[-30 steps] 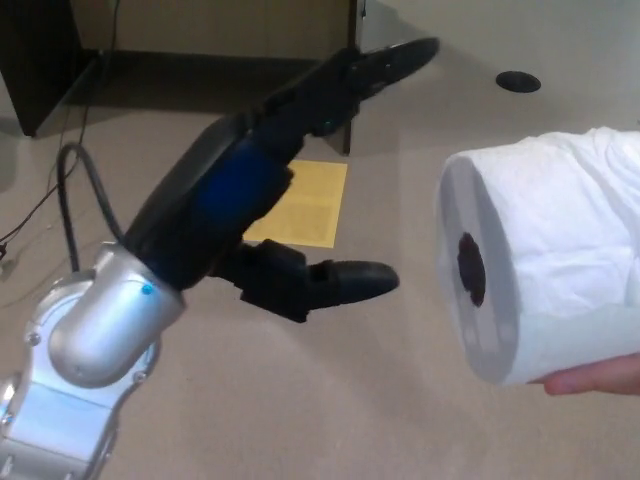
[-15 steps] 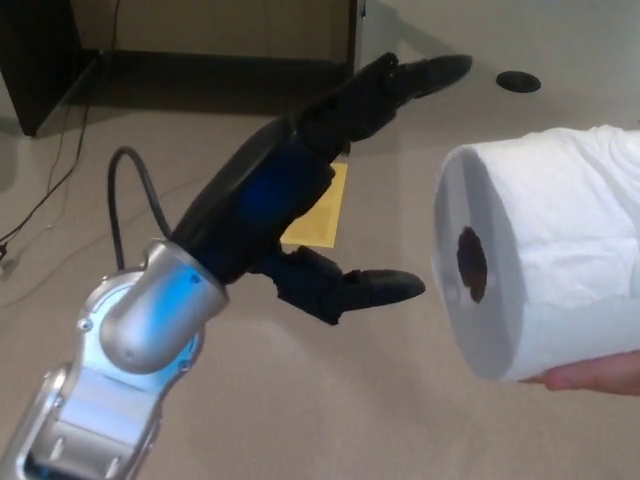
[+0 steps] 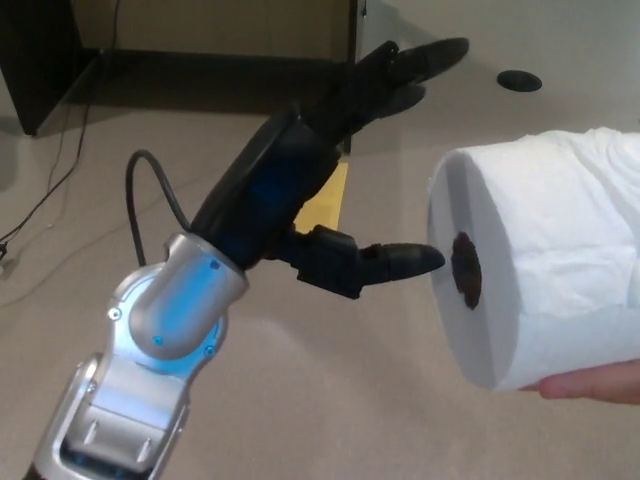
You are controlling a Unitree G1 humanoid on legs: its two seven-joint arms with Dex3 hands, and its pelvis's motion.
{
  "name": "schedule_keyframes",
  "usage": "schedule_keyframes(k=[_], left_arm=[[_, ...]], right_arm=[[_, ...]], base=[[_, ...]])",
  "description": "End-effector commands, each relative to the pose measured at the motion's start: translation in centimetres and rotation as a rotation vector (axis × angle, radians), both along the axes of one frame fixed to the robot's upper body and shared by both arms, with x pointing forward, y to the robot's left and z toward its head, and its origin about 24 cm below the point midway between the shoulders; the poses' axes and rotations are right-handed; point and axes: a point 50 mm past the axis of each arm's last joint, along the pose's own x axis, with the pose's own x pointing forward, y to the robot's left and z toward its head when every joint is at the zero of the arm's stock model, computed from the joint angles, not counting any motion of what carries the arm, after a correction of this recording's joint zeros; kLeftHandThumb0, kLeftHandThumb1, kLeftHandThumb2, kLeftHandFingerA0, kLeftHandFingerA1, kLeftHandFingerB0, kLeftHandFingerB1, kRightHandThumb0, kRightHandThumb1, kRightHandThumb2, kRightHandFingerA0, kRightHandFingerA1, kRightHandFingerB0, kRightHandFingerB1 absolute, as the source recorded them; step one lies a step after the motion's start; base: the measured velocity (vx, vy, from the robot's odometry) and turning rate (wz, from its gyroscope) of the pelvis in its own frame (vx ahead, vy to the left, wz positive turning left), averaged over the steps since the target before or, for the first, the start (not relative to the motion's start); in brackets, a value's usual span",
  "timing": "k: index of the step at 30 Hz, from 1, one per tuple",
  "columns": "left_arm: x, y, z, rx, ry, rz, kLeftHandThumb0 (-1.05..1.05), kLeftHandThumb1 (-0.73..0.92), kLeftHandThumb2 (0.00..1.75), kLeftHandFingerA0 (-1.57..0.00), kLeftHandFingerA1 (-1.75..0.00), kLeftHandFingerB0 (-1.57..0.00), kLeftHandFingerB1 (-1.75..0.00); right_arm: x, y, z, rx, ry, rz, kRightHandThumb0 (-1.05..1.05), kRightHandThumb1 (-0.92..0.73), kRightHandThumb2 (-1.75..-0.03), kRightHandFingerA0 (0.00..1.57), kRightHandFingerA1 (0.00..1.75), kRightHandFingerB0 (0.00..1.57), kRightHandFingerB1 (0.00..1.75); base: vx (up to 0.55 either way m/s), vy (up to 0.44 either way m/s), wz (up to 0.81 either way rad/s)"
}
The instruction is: A person is holding a toilet paper roll and the robot extends its left hand to grab the roll by inserting its thumb into the gap in the middle and brings its hand down by its side. Then it extends its arm again to hand the toilet paper roll back to the person.
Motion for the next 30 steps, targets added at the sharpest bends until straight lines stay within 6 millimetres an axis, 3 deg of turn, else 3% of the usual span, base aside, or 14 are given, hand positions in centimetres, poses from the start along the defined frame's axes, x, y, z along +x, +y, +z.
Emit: schedule_keyframes(k=[1, 4, 5, 6, 9, 10, 12, 13, 16, 21, 25, 27, 28, 30], left_arm=[[0.0, -0.5, 0.3, -0.011, -0.044, 0.011, -0.53, 0.37, 0.64, -0.25, -0.41, -0.18, -0.35], [0.0, -0.8, 0.2, -0.024, -0.028, -0.001, -0.23, 0.21, 0.81, -0.12, -0.52, -0.1, -0.51], [0.1, -1.0, 0.1, -0.02, -0.028, 0.003, -0.52, 0.37, 0.64, -0.26, -0.41, -0.19, -0.35], [0.1, -1.2, 0.0, -0.011, -0.028, 0.011, -0.53, 0.37, 0.65, -0.26, -0.41, -0.17, -0.34], [0.1, -1.9, -0.2, 0.017, -0.028, 0.024, -0.55, 0.38, 0.66, -0.27, -0.42, -0.17, -0.35], [0.2, -2.0, -0.2, 0.022, -0.023, 0.025, -0.53, 0.38, 0.65, -0.27, -0.42, -0.17, -0.35], [0.2, -2.3, -0.4, 0.021, -0.007, 0.018, -0.52, 0.38, 0.65, -0.27, -0.42, -0.16, -0.34], [0.2, -2.6, -0.5, 0.013, 0.001, 0.013, -0.51, 0.37, 0.64, -0.28, -0.42, -0.16, -0.34], [0.3, -3.3, -0.7, 0.021, -0.002, 0.008, -0.54, 0.38, 0.65, -0.28, -0.42, -0.16, -0.34], [0.3, -4.8, -1.3, 0.041, 0.013, -0.01, -0.54, 0.37, 0.65, -0.27, -0.42, -0.15, -0.34], [0.3, -6.1, -1.5, 0.068, 0.022, -0.021, -0.56, 0.38, 0.66, -0.27, -0.42, -0.13, -0.34], [0.2, -6.7, -1.3, 0.081, 0.02, -0.032, -0.56, 0.39, 0.67, -0.26, -0.41, -0.13, -0.34], [0.2, -6.9, -1.3, 0.086, 0.019, -0.032, -0.57, 0.39, 0.67, -0.27, -0.41, -0.13, -0.35], [0.0, -7.3, -1.4, 0.077, 0.028, -0.039, -0.56, 0.38, 0.67, -0.29, -0.42, -0.14, -0.35]], right_arm=[[-0.2, -0.4, 0.0, -0.016, 0.026, -0.001, -0.45, -0.55, -0.86, 0.68, 0.69, 0.43, 0.53], [-0.2, -0.4, 0.0, -0.018, 0.025, 0.004, -0.46, -0.55, -0.87, 0.68, 0.7, 0.43, 0.53], [-0.1, -0.4, 0.0, -0.015, 0.021, 0.003, -0.41, -0.68, -0.61, 0.72, 0.63, 0.49, 0.4], [-0.1, -0.4, 0.1, -0.014, 0.021, 0.003, -0.46, -0.55, -0.87, 0.64, 0.66, 0.43, 0.54], [0.0, -0.4, 0.1, -0.01, 0.022, 0.005, -0.41, -0.68, -0.6, 0.67, 0.53, 0.49, 0.4], [0.1, -0.4, 0.2, -0.01, 0.021, 0.008, -0.46, -0.55, -0.87, 0.63, 0.65, 0.43, 0.54], [0.1, -0.4, 0.2, -0.018, 0.019, 0.014, -0.46, -0.55, -0.87, 0.62, 0.66, 0.43, 0.54], [0.2, -0.4, 0.2, -0.02, 0.017, 0.016, -0.41, -0.68, -0.61, 0.7, 0.58, 0.49, 0.4], [0.3, -0.3, 0.2, -0.027, 0.016, 0.024, -0.46, -0.55, -0.87, 0.63, 0.65, 0.44, 0.54], [0.5, -0.1, 0.2, -0.014, 0.013, 0.013, -0.4, -0.67, -0.6, 0.71, 0.55, 0.49, 0.4], [0.8, -0.1, 0.3, -0.017, 0.011, 0.016, -0.41, -0.67, -0.61, 0.71, 0.57, 0.49, 0.4], [1.1, 0.0, 0.4, -0.021, 0.01, 0.024, -0.46, -0.54, -0.86, 0.66, 0.66, 0.43, 0.53], [1.1, 0.1, 0.4, -0.023, 0.012, 0.027, -0.42, -0.68, -0.61, 0.7, 0.56, 0.49, 0.4], [1.1, 0.1, 0.4, -0.025, 0.008, 0.031, -0.41, -0.68, -0.6, 0.71, 0.58, 0.49, 0.4]], base=[[0.0, 0.0, 0.0], [0.0, 0.0, 0.0], [0.0, 0.0, 0.0], [0.0, 0.0, 0.0], [0.0, 0.0, 0.0], [0.0, 0.0, 0.0], [0.0, 0.0, 0.0], [0.0, 0.0, 0.0], [0.0, 0.0, 0.0], [0.0, 0.0, 0.0], [0.0, 0.0, 0.0], [0.0, 0.0, 0.0], [0.0, 0.0, 0.0], [0.0, 0.0, 0.0]])
